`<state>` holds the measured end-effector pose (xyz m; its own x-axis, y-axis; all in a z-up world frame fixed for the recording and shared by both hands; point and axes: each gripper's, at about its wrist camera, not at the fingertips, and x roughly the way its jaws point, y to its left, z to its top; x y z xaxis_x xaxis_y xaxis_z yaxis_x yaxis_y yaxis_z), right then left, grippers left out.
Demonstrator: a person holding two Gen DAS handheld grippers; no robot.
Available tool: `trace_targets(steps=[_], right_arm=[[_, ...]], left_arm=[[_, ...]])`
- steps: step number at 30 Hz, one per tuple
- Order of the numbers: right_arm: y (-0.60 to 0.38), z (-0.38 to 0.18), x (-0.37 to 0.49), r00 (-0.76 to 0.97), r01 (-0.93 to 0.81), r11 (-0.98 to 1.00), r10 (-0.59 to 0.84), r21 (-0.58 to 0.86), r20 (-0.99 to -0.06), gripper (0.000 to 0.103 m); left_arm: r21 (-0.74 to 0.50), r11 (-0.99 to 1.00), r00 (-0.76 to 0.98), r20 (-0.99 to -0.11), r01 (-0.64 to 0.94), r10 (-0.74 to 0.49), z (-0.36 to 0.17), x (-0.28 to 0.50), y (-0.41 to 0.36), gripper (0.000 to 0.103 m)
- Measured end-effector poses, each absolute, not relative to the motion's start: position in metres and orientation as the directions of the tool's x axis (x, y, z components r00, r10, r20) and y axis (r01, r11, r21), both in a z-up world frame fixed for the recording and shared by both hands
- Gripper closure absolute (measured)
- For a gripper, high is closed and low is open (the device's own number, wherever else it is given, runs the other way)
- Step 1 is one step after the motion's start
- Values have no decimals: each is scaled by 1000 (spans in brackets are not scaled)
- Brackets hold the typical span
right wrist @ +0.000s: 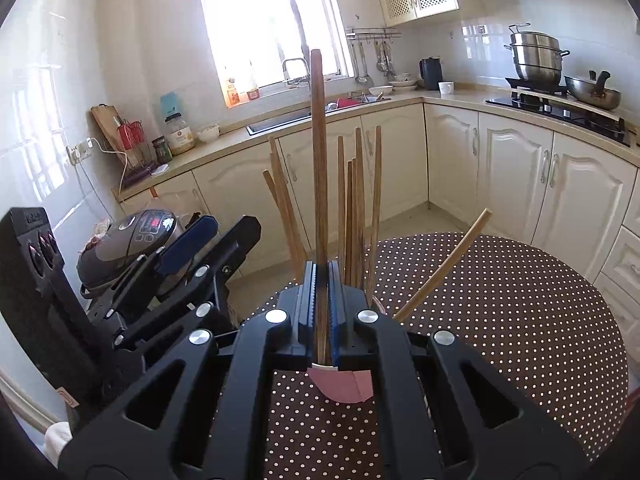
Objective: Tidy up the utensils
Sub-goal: 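Open the left tool to release its chopstick while the right tool releases its chopstick, then move both open tools down to the remaining chopsticks beside the cup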
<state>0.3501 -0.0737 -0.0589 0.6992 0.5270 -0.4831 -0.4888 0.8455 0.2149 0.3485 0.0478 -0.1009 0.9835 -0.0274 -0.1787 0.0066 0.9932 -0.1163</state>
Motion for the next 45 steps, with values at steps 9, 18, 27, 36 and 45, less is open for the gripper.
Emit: trace_targets(steps=[9, 18, 27, 36, 45], right_arm=[[-68, -69, 351, 693, -476, 849, 524, 231, -496, 96], [-73, -60, 339, 713, -460, 857, 512, 232, -478, 94], [-87, -38, 311, 744, -450, 865, 501, 224, -442, 94], [-108, -18, 273, 766, -442, 869, 495, 223, -409, 94], [-143, -14, 249, 780, -418, 877, 480, 235, -402, 93]], left_arm=[[-67, 998, 983, -186, -5, -8, -97, 341, 53, 49], [-74, 997, 984, -180, -12, -1, -89, 329, 56, 44], [-71, 997, 986, -164, -16, 4, -65, 304, 53, 42], [-43, 999, 989, -148, -5, -2, -43, 268, 34, 39], [-12, 1000, 986, -165, 10, -12, -39, 247, 6, 38]])
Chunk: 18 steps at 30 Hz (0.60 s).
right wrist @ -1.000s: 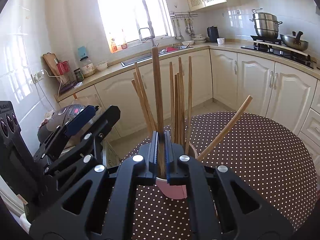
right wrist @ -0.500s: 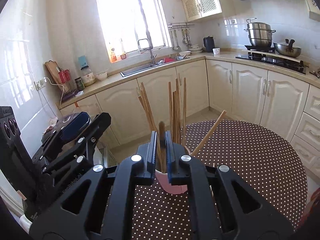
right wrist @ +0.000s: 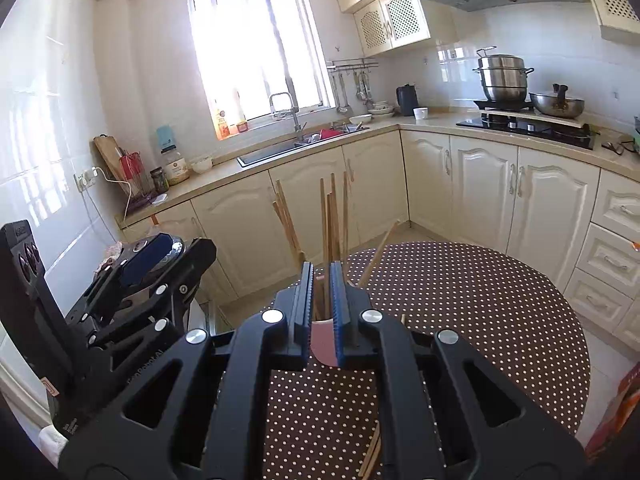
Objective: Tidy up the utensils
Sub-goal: 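Move both open tools down to the remaining chopsticks beside the cup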
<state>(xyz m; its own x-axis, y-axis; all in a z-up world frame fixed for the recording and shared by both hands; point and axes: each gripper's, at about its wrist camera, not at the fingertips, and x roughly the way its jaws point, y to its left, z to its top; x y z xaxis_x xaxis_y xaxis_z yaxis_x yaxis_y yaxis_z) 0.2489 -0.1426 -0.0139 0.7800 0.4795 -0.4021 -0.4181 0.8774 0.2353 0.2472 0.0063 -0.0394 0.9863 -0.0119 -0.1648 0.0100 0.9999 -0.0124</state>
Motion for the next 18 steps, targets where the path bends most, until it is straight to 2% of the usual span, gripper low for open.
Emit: trace_targets(steps=[7, 9, 11, 18], right_arm=[[-170, -24, 243, 781, -391, 882, 469, 262, -413, 91], [-178, -29, 243, 780, -381, 884, 465, 272, -418, 83], [-184, -35, 244, 779, -373, 885, 462, 280, -423, 77], [-201, -65, 251, 756, -332, 894, 442, 300, -483, 75]], left_arm=[[25, 999, 978, -203, 46, -40, -47, 247, -23, 38], [35, 998, 972, -228, 61, -51, -52, 250, -30, 38], [35, 996, 963, -263, 77, -65, -59, 255, -38, 38], [21, 992, 901, -421, 124, -103, -95, 281, -55, 38]])
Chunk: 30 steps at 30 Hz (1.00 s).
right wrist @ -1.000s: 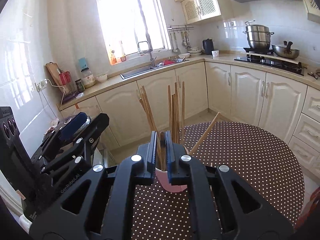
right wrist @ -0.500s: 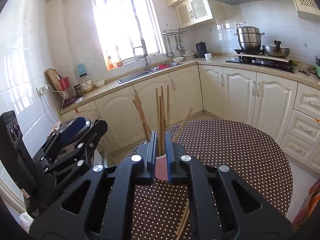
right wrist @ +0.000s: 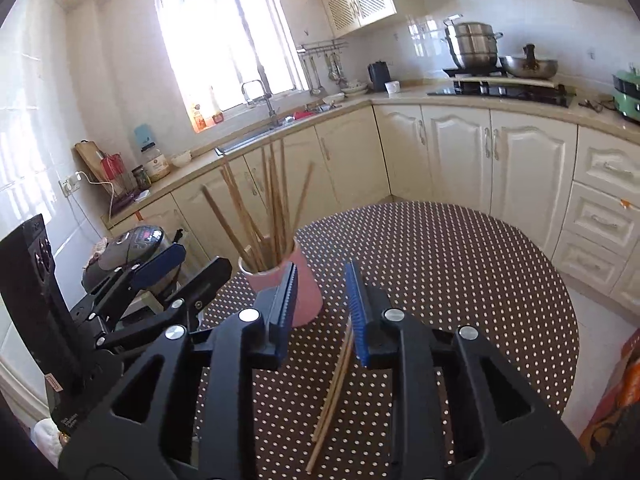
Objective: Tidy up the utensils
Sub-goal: 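Move both open tools down to the remaining chopsticks beside the cup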
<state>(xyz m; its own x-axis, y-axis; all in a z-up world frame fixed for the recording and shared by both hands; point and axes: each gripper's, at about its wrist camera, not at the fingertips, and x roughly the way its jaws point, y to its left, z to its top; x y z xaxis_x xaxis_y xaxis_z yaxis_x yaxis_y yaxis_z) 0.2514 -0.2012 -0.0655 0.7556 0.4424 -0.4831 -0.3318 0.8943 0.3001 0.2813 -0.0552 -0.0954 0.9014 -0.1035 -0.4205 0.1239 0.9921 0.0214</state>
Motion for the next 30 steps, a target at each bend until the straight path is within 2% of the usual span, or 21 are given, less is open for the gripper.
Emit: trace_targets(steps=[1, 3, 8, 11, 20, 30], right_arm=[[-205, -72, 254, 752, -320, 898, 434, 302, -496, 73], [-209, -84, 258, 738, -306, 900, 430, 309, -520, 57], [-216, -115, 270, 701, -274, 909, 413, 315, -582, 57], [-220, -134, 278, 678, -252, 914, 402, 319, -616, 57], [-227, -178, 299, 610, -209, 913, 403, 351, -682, 57], [-226, -194, 312, 589, -204, 908, 413, 367, -694, 57]], left_arm=[[22, 991, 881, -462, 130, -105, -103, 288, -58, 38], [33, 991, 830, -550, 128, -89, -122, 303, -62, 38], [78, 988, 700, -713, 131, -37, -167, 333, -73, 38], [57, 989, 638, -768, 139, -45, -186, 348, -75, 38], [3, 991, 514, -855, 133, -67, -221, 384, -82, 38], [-28, 991, 502, -860, 130, -90, -225, 416, -86, 38]])
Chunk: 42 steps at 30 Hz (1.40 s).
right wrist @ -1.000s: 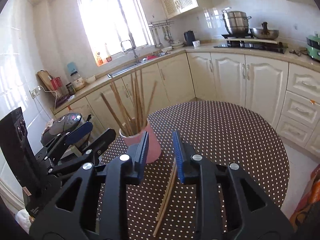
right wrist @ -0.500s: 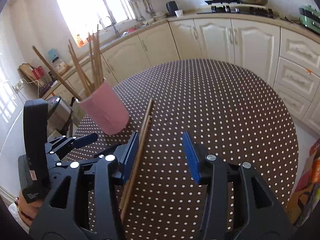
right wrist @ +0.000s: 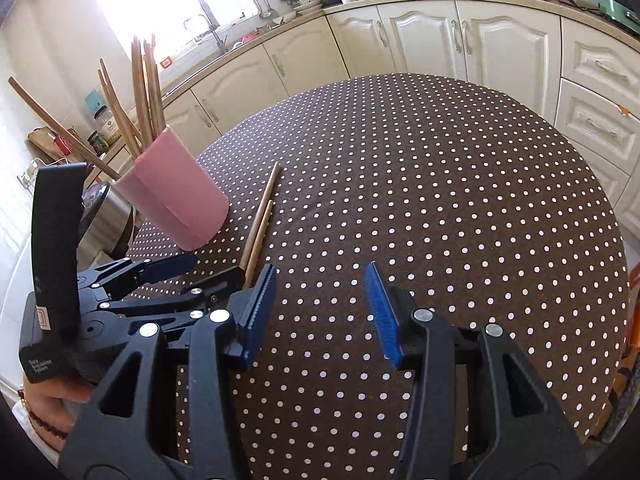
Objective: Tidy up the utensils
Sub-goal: 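Move both open tools down to the remaining chopsticks beside the cup, then close the left tool on one chopstick while the right tool closes on another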
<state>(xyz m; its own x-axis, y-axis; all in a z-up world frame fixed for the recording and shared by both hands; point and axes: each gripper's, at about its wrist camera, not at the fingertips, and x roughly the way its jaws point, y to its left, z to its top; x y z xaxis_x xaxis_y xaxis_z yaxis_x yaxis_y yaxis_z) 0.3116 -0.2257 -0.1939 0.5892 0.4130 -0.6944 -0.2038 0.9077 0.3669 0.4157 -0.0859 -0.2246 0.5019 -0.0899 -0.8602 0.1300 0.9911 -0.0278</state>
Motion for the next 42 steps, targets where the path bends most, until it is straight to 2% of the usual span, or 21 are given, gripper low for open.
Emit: trace_targets(steps=[2, 8, 12, 14, 16, 17, 18, 19, 36, 38, 40, 42], right_arm=[[-229, -196, 313, 586, -204, 907, 415, 369, -696, 56], [-231, -200, 319, 580, -205, 906, 417, 370, -700, 55], [-231, -203, 320, 575, -201, 906, 417, 372, -704, 54], [-232, -204, 320, 569, -200, 903, 423, 380, -706, 54], [-232, -204, 321, 562, -201, 903, 423, 379, -711, 54], [-232, -204, 321, 561, -200, 905, 421, 376, -713, 54], [-232, -203, 321, 561, -200, 904, 421, 377, -713, 54], [-232, -203, 321, 560, -199, 904, 422, 379, -713, 55], [-164, -203, 327, 448, -263, 912, 404, 314, -797, 54], [-155, -202, 331, 434, -268, 917, 388, 295, -813, 54], [-147, -203, 337, 412, -265, 922, 374, 284, -831, 55], [-139, -203, 344, 387, -269, 929, 347, 256, -854, 55]], left_arm=[[-60, 991, 487, -866, 120, -112, -224, 427, -83, 38], [-53, 992, 481, -871, 115, -102, -228, 421, -84, 38], [13, 992, 487, -872, 123, -49, -230, 433, -97, 39], [11, 992, 498, -865, 127, -54, -229, 434, -99, 47], [12, 990, 504, -861, 141, -62, -228, 433, -102, 70], [10, 989, 505, -861, 147, -67, -227, 432, -103, 77], [6, 989, 504, -861, 150, -71, -228, 428, -105, 90], [0, 988, 503, -861, 154, -79, -228, 427, -106, 97], [-76, 974, 486, -857, 215, -174, -224, 354, -44, 97], [-85, 974, 492, -852, 211, -181, -220, 355, -36, 94], [-73, 975, 486, -858, 209, -168, -221, 363, -34, 83], [-64, 974, 482, -860, 219, -165, -222, 369, -33, 81]])
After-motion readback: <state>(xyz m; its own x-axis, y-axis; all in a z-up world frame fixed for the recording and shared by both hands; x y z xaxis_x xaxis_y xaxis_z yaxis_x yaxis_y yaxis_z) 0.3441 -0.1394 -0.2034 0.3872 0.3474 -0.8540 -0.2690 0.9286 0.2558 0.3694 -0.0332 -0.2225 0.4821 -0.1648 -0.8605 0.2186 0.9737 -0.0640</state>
